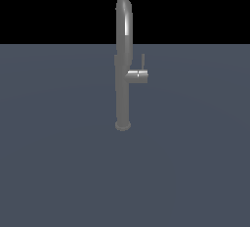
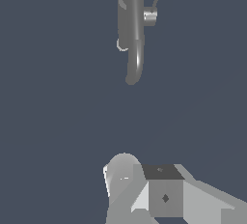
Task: Turn on the faucet by rotating a designated handle.
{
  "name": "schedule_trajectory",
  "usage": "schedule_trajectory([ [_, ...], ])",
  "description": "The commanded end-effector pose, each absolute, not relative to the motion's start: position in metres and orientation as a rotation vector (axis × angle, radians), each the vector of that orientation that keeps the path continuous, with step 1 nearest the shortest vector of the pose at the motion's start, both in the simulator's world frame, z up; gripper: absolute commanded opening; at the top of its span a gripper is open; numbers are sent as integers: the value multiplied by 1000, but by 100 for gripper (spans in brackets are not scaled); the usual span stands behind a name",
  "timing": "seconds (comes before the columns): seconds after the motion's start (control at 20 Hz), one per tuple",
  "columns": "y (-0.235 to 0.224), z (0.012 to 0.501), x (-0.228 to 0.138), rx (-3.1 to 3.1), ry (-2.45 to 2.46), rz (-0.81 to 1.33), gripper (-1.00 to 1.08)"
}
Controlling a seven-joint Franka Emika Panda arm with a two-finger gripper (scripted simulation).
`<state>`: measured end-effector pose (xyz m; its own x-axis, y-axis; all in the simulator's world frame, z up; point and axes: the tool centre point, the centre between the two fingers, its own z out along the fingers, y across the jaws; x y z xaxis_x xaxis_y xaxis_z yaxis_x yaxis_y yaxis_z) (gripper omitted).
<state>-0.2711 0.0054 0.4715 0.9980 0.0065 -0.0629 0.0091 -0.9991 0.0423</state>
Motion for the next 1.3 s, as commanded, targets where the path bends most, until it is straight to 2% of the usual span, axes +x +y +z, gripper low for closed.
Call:
schedule_trajectory([
  [0.0, 5, 471, -271, 3097, 12, -97, -100],
  [0.6, 8, 471, -253, 3144, -68, -180, -100],
  [1.25, 11, 464, -194, 3267, -357, -476, -100],
])
